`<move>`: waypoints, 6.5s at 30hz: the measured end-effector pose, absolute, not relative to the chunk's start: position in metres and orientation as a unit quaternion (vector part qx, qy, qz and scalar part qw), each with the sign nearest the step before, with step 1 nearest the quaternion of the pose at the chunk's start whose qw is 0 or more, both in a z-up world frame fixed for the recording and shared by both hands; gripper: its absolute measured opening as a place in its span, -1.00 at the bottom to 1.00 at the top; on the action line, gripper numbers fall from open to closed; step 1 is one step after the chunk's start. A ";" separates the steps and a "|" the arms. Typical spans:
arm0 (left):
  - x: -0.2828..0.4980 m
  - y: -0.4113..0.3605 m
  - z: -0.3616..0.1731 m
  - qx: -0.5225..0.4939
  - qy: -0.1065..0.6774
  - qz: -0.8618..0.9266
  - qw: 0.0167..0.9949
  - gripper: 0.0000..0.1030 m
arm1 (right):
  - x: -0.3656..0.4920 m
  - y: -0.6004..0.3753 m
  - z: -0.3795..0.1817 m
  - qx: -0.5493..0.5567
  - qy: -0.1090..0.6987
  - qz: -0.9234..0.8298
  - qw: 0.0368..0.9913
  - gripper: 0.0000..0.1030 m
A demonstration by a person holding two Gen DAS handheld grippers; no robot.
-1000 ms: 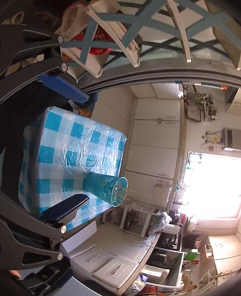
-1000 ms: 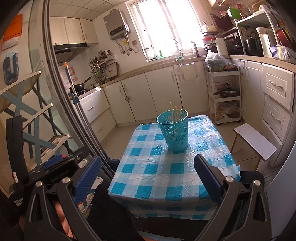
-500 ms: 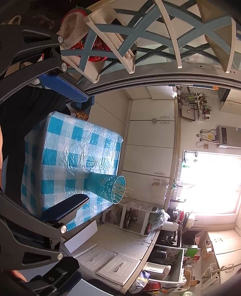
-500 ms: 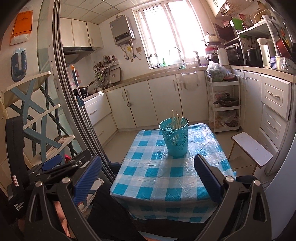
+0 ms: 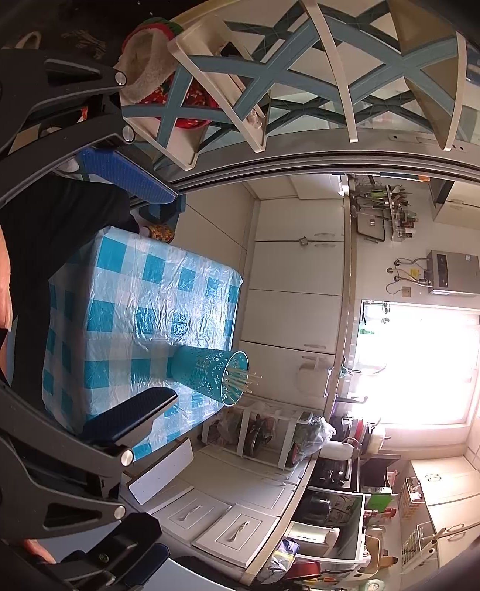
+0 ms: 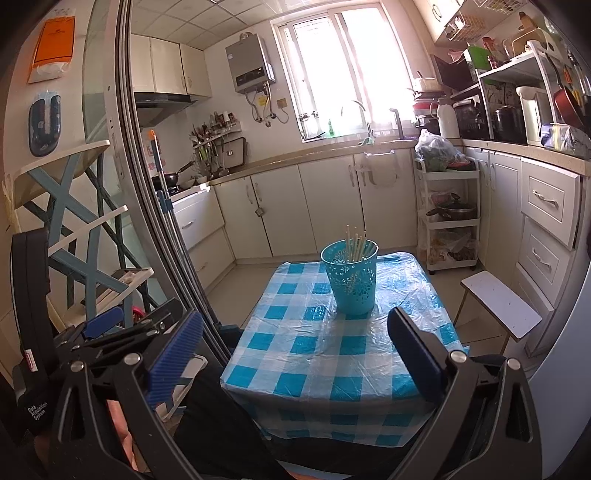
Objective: Organize utensils
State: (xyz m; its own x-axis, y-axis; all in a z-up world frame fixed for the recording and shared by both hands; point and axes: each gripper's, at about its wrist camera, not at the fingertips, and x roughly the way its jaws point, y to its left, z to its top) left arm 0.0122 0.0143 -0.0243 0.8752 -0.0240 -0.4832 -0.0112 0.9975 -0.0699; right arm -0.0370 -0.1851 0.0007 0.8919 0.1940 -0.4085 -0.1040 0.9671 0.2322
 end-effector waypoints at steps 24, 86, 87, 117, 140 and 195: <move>0.007 0.017 -0.025 -0.037 0.252 -0.001 0.967 0.86 | -0.042 -0.181 0.003 0.090 0.213 0.076 0.970 0.86; 0.006 0.013 -0.027 -0.046 0.257 -0.003 0.965 0.86 | -0.045 -0.174 0.006 0.035 0.224 0.003 0.974 0.86; 0.006 0.013 -0.027 -0.046 0.257 -0.003 0.965 0.86 | -0.046 -0.174 0.006 0.035 0.223 0.003 0.974 0.86; 0.003 0.015 -0.025 -0.035 0.256 -0.004 0.966 0.86 | -0.050 -0.175 0.007 0.038 0.216 -0.002 0.976 0.86; 0.005 0.019 -0.027 -0.030 0.260 -0.004 0.965 0.86 | -0.047 -0.172 0.004 0.039 0.219 0.004 0.975 0.86; 0.026 0.013 -0.047 -0.025 0.280 -0.017 0.960 0.82 | -0.026 -0.181 -0.013 0.056 0.246 -0.002 0.968 0.86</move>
State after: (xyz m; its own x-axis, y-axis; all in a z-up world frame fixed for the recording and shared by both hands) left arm 0.0256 0.0127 -0.0468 0.8431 -0.0467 -0.5357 0.0184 0.9981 -0.0580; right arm -0.0261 -0.1807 -0.0126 0.8789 0.0232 -0.4764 0.0316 0.9938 0.1067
